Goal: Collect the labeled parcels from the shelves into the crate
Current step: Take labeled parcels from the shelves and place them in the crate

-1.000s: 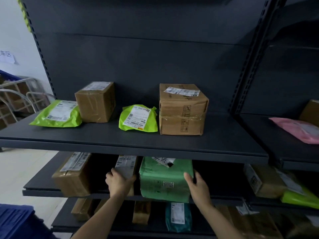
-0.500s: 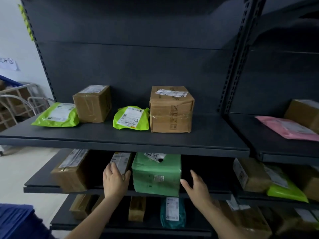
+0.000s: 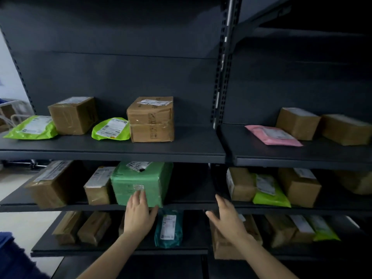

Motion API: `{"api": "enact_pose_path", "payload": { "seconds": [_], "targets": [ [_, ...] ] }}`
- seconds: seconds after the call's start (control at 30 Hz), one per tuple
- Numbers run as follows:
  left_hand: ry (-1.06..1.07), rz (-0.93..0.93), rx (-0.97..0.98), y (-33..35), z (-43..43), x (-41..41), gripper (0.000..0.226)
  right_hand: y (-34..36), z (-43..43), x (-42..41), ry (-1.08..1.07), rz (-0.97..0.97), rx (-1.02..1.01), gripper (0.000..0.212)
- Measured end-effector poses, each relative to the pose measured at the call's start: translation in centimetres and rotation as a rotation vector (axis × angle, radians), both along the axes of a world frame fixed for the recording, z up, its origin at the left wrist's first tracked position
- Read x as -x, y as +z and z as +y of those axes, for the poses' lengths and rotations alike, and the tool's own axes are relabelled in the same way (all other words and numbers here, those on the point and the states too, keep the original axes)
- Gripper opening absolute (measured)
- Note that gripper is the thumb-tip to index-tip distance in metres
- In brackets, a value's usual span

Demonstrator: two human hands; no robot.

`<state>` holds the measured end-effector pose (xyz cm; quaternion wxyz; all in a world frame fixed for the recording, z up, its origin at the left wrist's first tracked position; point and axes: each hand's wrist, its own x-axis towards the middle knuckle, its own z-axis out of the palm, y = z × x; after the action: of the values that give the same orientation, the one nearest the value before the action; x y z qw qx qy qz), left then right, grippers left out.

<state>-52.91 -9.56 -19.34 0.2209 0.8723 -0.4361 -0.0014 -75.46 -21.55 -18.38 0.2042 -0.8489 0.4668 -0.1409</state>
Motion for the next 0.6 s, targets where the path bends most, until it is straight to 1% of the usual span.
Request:
{"api": "enact_pose_path", "payload": {
  "seconds": [0.1,0.17,0.4,0.6],
  "targets": [
    [-0.102,-0.111,-0.189,0.2,-1.3,4.2,0.076,0.1,-0.5,4.4,0.009,0.08,0.081,0.069],
    [-0.15,-0.139,-0.248,0.1,-2.2,6.9,0.075,0.0,-0.8,7.3,0.001,0.116,0.106,0.069],
    [-0.278,-0.199,-0.288,-0.3,-5.5,14.3,0.073,-0.2,-2.4,15.7,-0.073,0.21,0.118,0.071],
    [-0.336,-0.202,-0.294,-0.6,-9.2,17.7,0.072,-0.6,-4.4,19.9,-0.129,0.235,0.069,0.072]
  ]
}}
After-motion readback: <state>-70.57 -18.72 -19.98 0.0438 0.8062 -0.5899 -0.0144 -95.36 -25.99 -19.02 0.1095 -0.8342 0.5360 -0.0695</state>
